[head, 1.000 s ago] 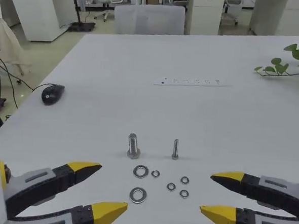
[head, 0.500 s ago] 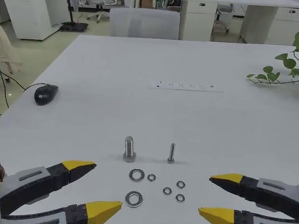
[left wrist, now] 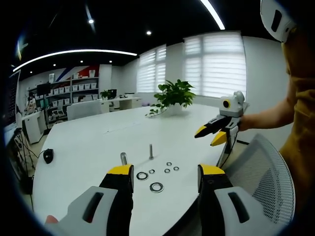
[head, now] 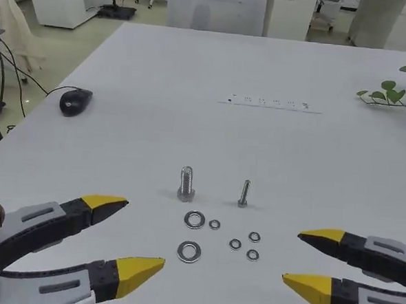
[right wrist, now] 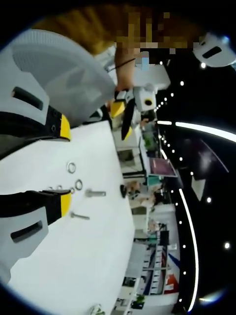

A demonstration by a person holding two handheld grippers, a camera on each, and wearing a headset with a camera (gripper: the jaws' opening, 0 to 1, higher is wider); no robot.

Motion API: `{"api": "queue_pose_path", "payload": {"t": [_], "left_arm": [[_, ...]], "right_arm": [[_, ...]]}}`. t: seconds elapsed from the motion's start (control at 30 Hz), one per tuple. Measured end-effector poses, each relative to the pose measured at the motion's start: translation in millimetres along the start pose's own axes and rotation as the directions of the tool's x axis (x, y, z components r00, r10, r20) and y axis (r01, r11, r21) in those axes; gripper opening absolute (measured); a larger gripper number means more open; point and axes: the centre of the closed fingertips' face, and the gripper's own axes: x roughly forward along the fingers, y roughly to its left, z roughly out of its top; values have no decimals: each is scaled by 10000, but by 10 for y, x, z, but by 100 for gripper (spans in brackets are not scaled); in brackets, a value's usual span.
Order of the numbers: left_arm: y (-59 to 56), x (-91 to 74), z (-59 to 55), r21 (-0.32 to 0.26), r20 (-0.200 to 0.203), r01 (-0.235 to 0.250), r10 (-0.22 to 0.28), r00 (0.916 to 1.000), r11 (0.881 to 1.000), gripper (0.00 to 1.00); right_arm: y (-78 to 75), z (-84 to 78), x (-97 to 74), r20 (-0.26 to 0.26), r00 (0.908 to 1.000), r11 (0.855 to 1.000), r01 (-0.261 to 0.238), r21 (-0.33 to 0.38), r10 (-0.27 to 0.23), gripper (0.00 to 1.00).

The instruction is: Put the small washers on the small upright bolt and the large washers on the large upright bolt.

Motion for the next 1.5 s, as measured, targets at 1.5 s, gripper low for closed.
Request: {"api": "queue_pose_path", "payload": {"t": [1.5], "left_arm": [[173,105,28,-198,281,-94,99,9996,9998,50]], "right_arm": [[-364,-275,369,-2259,9736,9959,-501,-749,320,40]]}}
